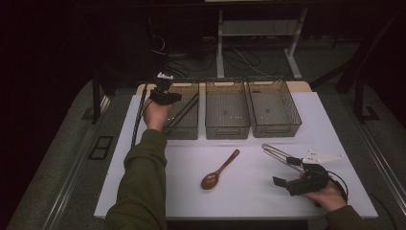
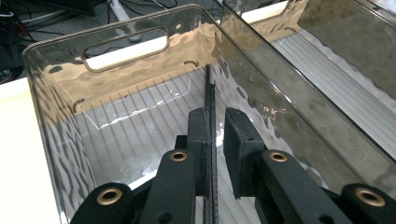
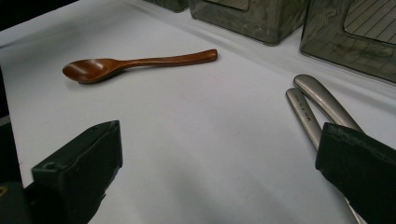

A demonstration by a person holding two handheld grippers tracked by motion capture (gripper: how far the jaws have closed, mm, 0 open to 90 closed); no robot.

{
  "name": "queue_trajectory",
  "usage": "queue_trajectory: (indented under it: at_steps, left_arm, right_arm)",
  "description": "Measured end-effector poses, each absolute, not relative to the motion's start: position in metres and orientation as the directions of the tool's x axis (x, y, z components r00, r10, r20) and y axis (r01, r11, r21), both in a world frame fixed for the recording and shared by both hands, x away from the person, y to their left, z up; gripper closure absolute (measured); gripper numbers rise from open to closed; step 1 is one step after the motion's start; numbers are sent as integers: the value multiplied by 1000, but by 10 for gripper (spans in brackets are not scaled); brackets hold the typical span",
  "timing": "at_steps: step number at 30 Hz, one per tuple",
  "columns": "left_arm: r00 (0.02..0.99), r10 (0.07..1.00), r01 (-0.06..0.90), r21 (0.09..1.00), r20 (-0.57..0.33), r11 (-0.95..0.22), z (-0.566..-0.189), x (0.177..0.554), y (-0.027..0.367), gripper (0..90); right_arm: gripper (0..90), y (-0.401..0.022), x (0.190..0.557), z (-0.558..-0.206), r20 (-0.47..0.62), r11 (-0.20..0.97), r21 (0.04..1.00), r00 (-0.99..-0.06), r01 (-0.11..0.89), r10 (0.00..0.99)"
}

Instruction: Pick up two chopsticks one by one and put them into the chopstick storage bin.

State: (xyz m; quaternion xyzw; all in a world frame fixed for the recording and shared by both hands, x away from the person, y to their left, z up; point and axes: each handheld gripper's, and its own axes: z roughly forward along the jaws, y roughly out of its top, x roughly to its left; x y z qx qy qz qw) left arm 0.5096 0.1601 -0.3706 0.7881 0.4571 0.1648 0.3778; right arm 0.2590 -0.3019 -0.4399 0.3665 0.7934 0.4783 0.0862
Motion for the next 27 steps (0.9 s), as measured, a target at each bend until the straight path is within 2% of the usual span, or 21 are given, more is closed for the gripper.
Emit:
queue_trajectory:
  at_steps: [11,27]
  left_arm:
    - [588,806,549,767,-72,-332,-356,497,159,702]
    - [682,726,494,791,-95,-360,-350,457,159,516]
  right_arm:
    - [0,-301,260,-440,215,271,822,-713,501,667]
    - [0,-301,260,-440,216,274,820,-716,502,664]
